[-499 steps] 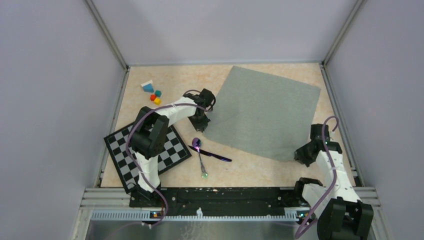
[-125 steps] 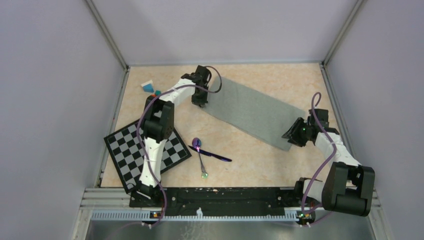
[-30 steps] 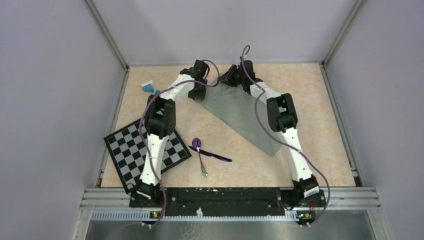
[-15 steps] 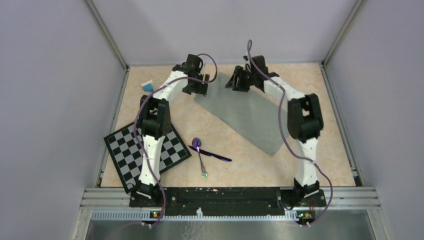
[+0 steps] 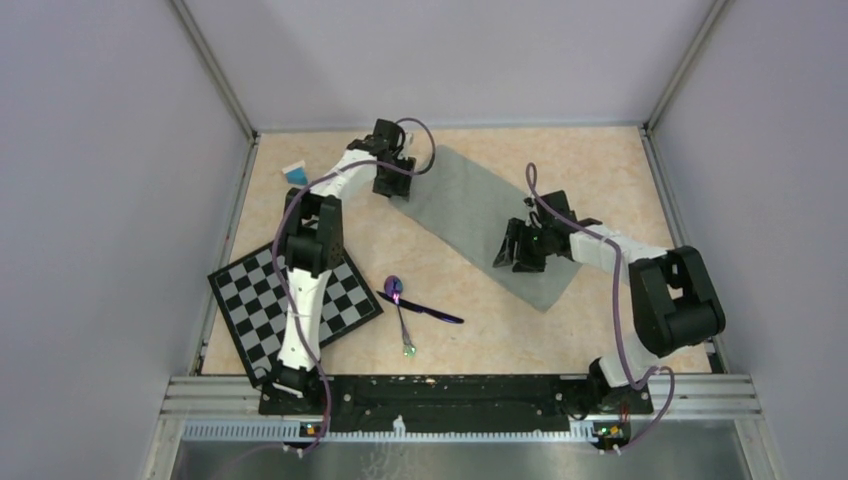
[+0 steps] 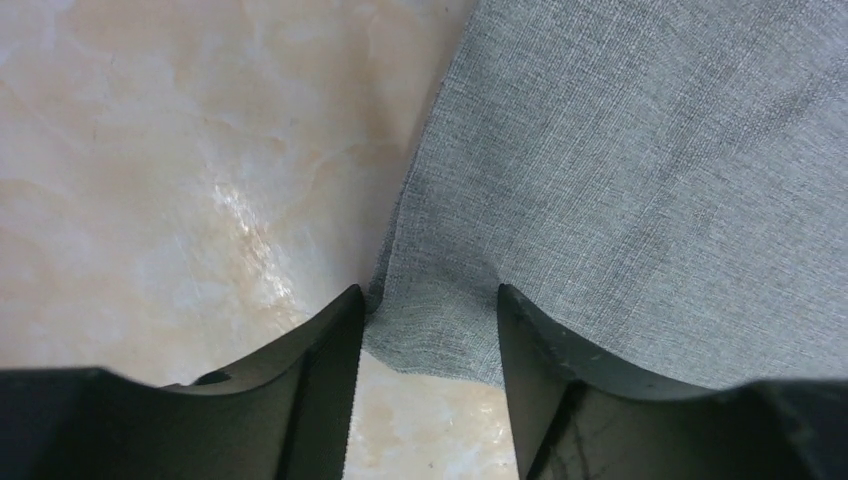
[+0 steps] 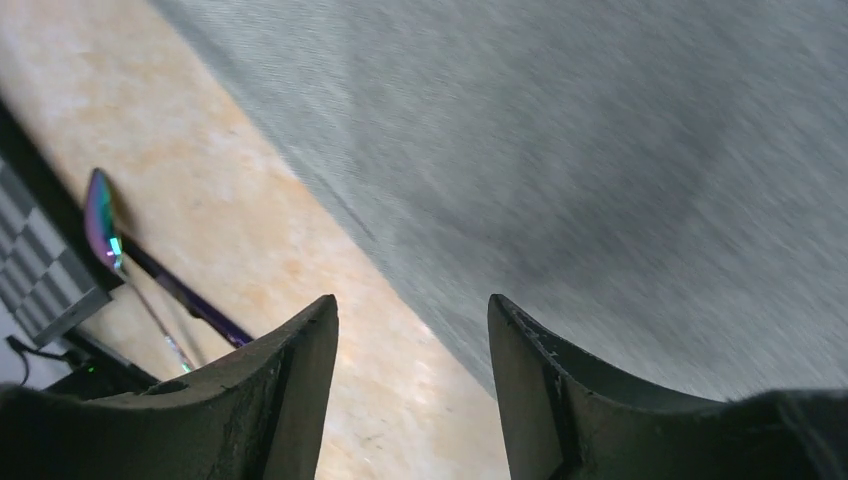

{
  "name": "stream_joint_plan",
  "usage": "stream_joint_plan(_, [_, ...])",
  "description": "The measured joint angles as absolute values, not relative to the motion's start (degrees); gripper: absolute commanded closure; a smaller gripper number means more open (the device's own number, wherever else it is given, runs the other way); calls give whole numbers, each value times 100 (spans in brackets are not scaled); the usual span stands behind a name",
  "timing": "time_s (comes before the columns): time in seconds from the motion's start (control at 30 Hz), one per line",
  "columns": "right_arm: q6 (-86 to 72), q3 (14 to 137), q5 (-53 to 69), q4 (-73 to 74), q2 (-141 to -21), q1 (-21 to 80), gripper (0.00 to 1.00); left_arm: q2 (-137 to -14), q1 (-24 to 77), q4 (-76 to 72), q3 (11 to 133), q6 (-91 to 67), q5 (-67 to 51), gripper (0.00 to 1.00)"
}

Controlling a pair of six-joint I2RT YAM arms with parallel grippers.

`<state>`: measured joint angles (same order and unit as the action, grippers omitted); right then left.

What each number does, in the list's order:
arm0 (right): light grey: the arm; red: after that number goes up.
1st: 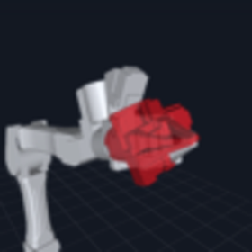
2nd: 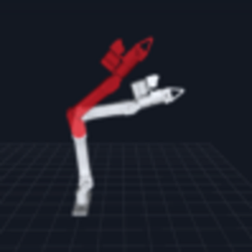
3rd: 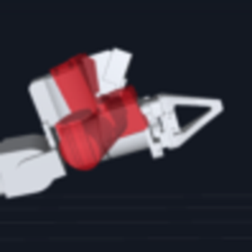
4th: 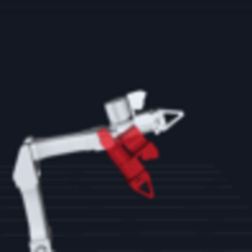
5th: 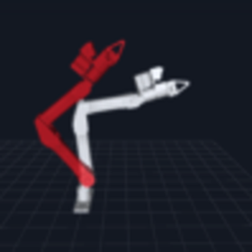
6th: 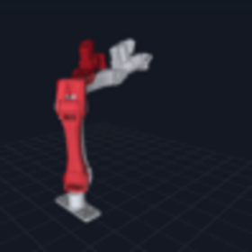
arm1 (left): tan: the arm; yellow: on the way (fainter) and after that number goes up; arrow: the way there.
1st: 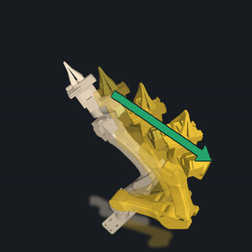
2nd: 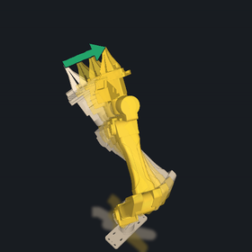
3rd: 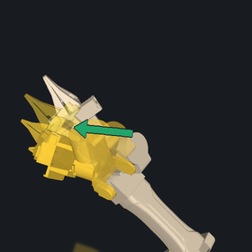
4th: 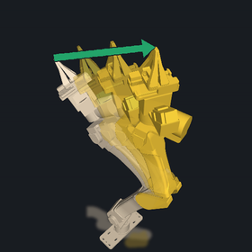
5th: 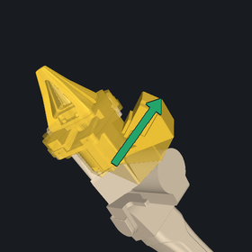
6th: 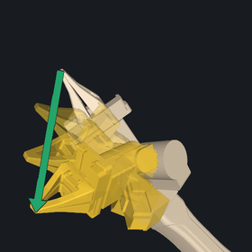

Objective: Fold the napkin into a case and place the utensils inside
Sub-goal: Smooth out the rectangle-folded napkin at the center of the board.

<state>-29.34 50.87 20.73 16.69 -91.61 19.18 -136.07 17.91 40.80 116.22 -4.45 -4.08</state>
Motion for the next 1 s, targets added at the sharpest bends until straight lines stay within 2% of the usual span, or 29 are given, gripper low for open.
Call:
stream_joint_plan(0.2, [-2882, 4504, 1422, 1772, -8724, 1234, 41, -12623, 1761, 3601, 9950, -996, -687, 49])
stream_joint_plan(0.37, [-2689, 4587, 707, 1879, -8711, 882, 42, -11336, 1776, 3459, 8020, -1527, -1031, 43])
stream_joint_plan(0.43, [-2545, 4652, 395, 1984, -8711, 882, 41, -10975, 1782, 3553, 7566, -1675, -1017, 37])
stream_joint_plan(0.6, [-2241, 5039, 130, 2359, -8709, 1173, 41, -10532, 1789, 3682, 7432, -1850, -998, 32])
stream_joint_plan(0.77, [-2587, 5172, 1468, 1767, -8746, 1463, 42, -10283, 1793, 2838, 7419, -2145, -1763, 39])
stream_joint_plan(1.0, [-3085, 4768, 2447, 1188, -8871, 1352, 45, -11205, 1811, 1695, 7518, -2589, -2296, 40])
